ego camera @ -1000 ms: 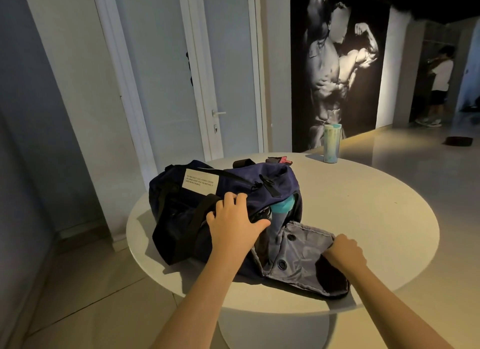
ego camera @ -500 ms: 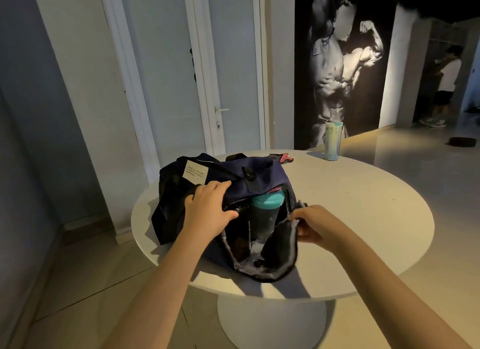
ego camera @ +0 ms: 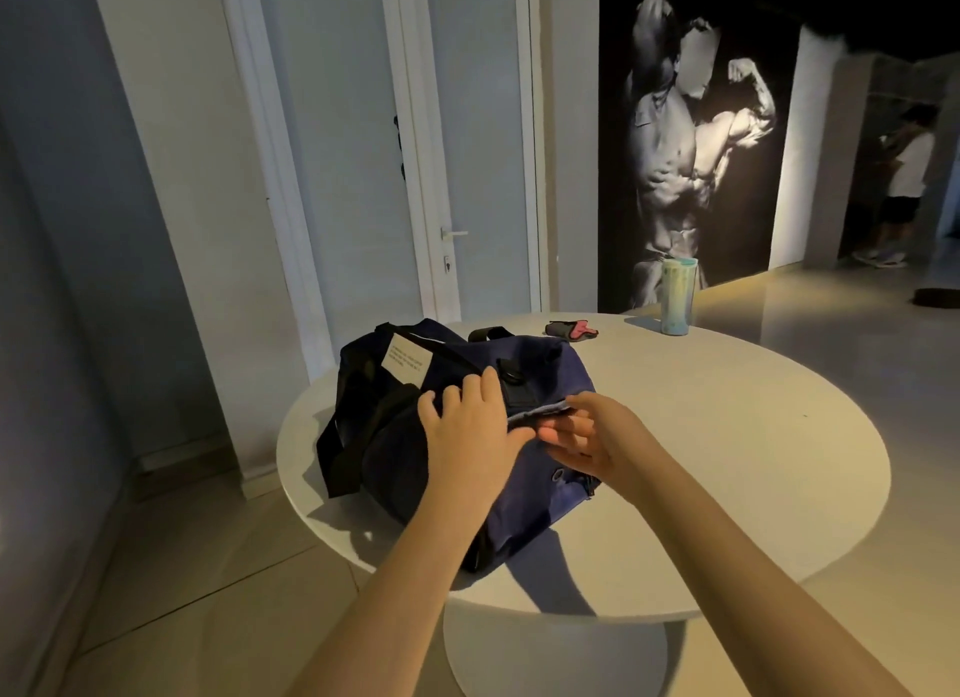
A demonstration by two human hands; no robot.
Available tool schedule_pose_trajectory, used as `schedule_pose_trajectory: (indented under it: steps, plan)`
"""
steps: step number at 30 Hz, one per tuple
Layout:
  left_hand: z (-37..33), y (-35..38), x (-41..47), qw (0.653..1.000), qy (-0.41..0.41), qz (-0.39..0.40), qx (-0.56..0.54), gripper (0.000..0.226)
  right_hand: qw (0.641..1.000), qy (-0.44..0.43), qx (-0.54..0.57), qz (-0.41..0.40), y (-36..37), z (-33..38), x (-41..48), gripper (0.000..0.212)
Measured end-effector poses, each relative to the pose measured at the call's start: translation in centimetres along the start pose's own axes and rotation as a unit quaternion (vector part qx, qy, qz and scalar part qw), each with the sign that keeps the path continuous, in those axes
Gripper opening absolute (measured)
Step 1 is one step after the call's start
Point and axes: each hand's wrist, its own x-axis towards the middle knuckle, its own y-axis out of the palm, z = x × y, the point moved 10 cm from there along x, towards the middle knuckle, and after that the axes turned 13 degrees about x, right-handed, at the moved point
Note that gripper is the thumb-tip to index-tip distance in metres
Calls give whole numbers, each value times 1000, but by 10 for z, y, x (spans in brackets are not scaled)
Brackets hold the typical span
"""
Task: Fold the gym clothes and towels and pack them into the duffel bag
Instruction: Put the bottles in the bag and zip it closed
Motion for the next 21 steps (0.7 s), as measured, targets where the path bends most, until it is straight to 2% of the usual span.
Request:
schedule_pose_trajectory:
  steps: [3, 6, 8, 10, 14, 18, 21]
  plan:
    - [5, -4, 8, 999, -9, -51, 11, 85, 997, -34, -50, -43, -29, 3, 6, 18]
    - [-7, -7, 15, 994, 46, -93, 40, 86, 986, -85, -109, -90, -61, -1, 18, 9]
    - [-15, 1, 21, 992, 96, -63, 48, 74, 976, -100, -168, -99, -72, -7, 29, 10]
    - [-14, 9, 28, 994, 100, -22, 32, 61, 959, -97, -247, -99, -79, -17, 45, 17]
    - [-13, 13, 30, 995, 101, -8, 15, 53, 899, -119, -403, -126, -84, -26, 61, 23]
    - [-10, 14, 31, 995, 96, -9, 6, 50, 858, -114, -473, -164, -86, -35, 61, 24]
    - [-9, 15, 31, 995, 95, -6, -9, 50, 854, -111, -478, -175, -89, -40, 65, 22]
